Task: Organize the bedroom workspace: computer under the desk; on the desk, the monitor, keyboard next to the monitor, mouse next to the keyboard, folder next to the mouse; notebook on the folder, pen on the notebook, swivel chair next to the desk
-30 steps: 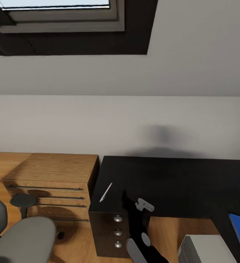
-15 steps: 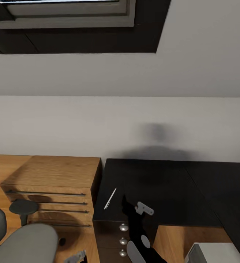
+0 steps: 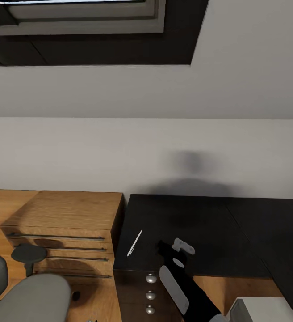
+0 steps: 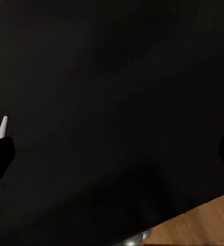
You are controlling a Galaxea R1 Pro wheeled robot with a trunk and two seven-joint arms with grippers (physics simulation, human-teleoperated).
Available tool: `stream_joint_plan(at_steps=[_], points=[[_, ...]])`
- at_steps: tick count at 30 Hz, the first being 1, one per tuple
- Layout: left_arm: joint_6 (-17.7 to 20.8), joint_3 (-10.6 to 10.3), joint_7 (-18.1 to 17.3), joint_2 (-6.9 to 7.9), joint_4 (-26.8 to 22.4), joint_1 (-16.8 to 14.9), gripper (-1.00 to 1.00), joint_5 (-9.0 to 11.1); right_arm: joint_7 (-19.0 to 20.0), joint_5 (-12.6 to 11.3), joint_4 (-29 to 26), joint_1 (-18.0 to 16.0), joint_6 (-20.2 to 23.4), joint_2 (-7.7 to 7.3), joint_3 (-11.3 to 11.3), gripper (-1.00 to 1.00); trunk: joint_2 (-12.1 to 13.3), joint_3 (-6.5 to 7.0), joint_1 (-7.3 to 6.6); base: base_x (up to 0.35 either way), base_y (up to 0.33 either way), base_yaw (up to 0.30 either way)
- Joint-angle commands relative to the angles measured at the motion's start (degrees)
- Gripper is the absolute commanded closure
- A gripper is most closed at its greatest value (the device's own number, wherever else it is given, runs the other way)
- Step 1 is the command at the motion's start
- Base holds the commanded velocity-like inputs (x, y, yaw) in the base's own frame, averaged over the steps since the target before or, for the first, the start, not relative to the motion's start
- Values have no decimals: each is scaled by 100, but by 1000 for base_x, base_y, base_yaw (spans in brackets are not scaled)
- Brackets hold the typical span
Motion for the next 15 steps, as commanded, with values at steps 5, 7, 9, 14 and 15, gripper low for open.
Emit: stream_joint_plan(at_steps=[5,7,9,14,15], points=[[-40,-18,13,4,-8,-4,-100,56,-102,-6,-10,-20,136,0,-117,-100,-7,-7,2,0,0,0],[-39,-21,13,1,-8,-4,-100,56,-160,10,-8,-25,406,0,-126,-100,-7,-7,2,0,0,0],[-39,-22,13,0,-8,-3,-100,57,-253,59,-8,-28,725,0,-118,-100,-7,-7,2,0,0,0],[-32,-30,13,-8,28,-3,-100,57,-503,842,-39,-47,1391,0,-105,-100,-7,-7,2,0,0,0],[-32,-31,13,-8,31,-3,-100,57,-498,894,-51,-48,1396,0,-97,-100,-7,-7,2,0,0,0]])
